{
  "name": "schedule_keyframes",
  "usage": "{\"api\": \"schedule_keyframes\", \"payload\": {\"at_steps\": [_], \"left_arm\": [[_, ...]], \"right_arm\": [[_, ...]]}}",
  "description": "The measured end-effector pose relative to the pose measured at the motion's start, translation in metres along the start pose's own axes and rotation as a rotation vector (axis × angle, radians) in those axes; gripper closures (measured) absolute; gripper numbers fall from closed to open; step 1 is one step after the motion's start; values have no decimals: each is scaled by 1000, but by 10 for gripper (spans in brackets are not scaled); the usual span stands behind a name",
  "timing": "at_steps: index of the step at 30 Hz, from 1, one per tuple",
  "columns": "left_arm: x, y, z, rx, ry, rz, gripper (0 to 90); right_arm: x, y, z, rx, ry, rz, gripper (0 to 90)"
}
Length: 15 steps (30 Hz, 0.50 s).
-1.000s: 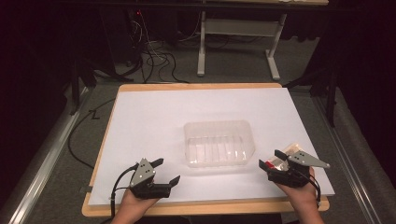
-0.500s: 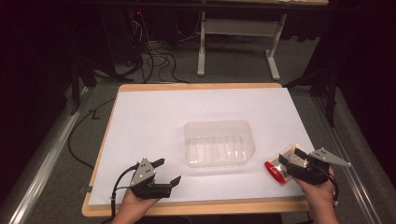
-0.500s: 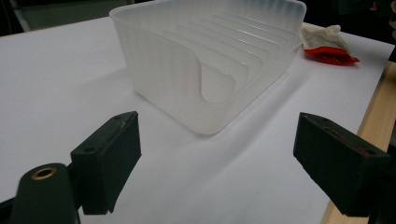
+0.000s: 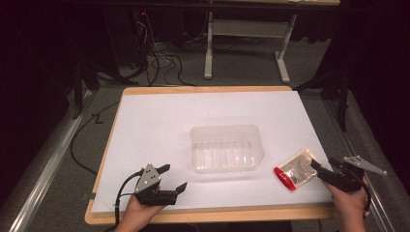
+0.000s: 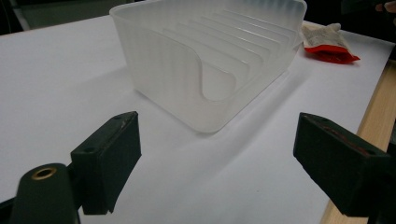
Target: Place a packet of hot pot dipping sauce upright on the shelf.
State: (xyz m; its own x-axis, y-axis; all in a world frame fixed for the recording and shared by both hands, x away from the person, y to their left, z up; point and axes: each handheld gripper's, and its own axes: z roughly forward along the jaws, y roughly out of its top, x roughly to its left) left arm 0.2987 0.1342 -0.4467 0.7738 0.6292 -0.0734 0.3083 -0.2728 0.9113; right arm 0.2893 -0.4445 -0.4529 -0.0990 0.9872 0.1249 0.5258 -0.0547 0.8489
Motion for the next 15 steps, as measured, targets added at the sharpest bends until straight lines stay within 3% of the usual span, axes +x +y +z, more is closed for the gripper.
{"api": "schedule_keyframes", "payload": {"at_steps": [5,15], "left_arm": [[0,0,-1,-1,-1,1,156],[-1,-1,-1,6,-6,9,156]], "right_arm": [[-16,-7,3,36,-23,52,246],[-23,-12,18,99,-14,108,247]]}}
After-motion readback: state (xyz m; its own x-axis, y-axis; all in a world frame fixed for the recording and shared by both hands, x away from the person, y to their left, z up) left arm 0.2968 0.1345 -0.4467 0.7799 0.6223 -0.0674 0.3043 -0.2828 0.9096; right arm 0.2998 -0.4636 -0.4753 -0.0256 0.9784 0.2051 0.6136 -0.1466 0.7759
